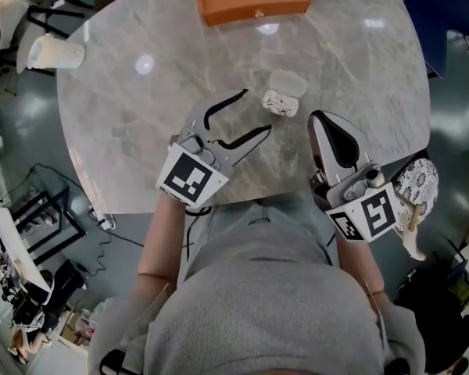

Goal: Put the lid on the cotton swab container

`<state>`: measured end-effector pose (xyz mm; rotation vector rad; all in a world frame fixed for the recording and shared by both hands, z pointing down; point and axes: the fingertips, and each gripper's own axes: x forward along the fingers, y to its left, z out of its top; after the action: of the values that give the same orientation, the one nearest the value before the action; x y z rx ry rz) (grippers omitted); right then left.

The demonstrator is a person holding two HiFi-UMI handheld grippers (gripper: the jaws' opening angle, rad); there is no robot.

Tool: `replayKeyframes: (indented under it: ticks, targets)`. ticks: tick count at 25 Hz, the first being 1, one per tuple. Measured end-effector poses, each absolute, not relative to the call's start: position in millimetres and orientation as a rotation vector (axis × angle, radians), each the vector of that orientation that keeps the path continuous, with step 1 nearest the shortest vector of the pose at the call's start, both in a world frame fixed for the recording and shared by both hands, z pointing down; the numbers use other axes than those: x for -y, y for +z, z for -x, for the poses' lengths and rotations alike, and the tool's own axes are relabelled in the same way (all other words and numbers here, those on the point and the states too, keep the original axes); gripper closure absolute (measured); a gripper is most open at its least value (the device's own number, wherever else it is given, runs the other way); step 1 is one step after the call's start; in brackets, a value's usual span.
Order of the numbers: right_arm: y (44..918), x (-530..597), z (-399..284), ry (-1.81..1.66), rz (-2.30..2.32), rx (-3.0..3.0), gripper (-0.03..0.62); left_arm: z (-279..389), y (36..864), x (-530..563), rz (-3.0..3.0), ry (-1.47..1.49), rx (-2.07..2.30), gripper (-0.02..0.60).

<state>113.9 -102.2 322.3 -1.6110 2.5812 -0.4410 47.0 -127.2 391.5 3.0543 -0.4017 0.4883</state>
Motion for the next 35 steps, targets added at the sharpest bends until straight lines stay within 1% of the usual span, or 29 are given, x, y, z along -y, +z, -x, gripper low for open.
replayKeyframes:
  ticks: [23, 35]
  targets:
    - [326, 107, -130, -0.469, 1.684, -2.546, 0.594, -75, 459, 132, -2.984, 0.632, 0.200, 0.293]
    - [334, 113, -127, -0.503, 1.667, -2.570, 0.594, -84, 485, 133, -2.966, 0.716, 0.141, 0.293]
